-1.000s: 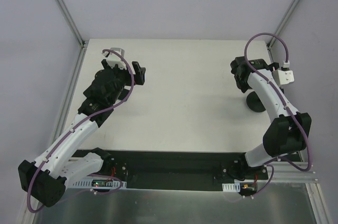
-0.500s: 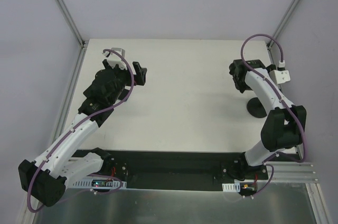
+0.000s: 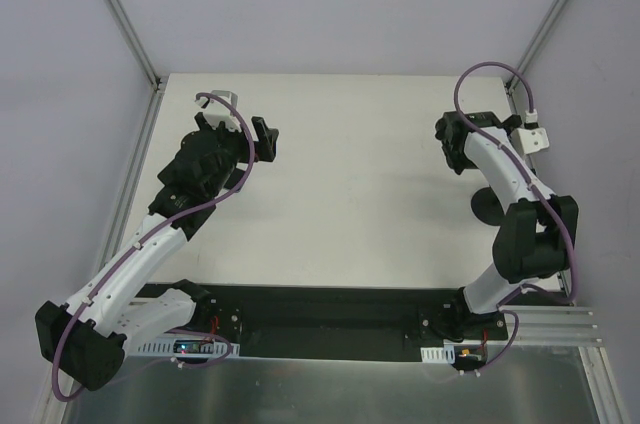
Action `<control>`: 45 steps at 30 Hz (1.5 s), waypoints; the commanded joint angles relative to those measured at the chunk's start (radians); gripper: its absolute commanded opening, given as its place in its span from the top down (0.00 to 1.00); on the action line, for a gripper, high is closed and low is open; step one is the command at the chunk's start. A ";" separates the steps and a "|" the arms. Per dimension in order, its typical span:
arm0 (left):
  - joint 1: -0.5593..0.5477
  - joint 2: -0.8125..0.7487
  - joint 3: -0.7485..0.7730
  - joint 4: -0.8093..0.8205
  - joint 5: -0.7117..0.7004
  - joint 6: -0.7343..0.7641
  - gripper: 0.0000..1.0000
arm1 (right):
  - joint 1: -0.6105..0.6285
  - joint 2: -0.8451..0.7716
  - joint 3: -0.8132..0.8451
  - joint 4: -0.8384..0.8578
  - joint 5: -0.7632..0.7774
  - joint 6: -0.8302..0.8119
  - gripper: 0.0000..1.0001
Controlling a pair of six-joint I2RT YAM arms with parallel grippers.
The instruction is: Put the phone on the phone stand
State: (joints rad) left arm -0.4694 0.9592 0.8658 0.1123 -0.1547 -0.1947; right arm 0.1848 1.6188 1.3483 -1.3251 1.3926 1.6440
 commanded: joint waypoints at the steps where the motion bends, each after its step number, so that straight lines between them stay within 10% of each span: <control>1: 0.008 -0.027 0.018 0.003 0.023 -0.011 0.05 | -0.002 -0.056 0.061 -0.332 0.197 -0.070 0.03; 13: 0.008 -0.065 0.021 -0.002 0.017 -0.002 0.04 | 0.123 -0.089 0.323 -0.329 0.174 -0.478 0.03; 18: 0.008 -0.080 0.022 -0.002 0.024 -0.003 0.04 | 0.232 -0.036 0.500 -0.009 0.091 -1.005 0.03; 21: 0.008 -0.088 0.022 -0.002 0.027 -0.005 0.04 | 0.190 -0.208 0.185 0.740 -0.427 -1.431 0.04; 23: 0.008 -0.089 0.024 -0.003 0.021 0.000 0.04 | 0.072 -0.345 0.016 0.962 -0.991 -1.316 0.04; 28: 0.009 -0.093 0.024 -0.003 0.001 0.012 0.02 | 0.065 -0.337 -0.158 1.406 -1.442 -1.279 0.04; 34: 0.008 -0.038 0.030 -0.010 -0.008 0.011 0.01 | 0.120 -0.147 -0.134 1.537 -1.803 -1.314 0.04; 45: 0.106 0.217 0.145 -0.157 -0.069 -0.089 0.01 | 0.398 0.102 0.061 1.340 -1.662 -1.563 0.04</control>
State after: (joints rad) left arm -0.4236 1.1503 0.9455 0.0120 -0.1696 -0.2218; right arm 0.5503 1.6852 1.3060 0.0223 -0.2710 0.1707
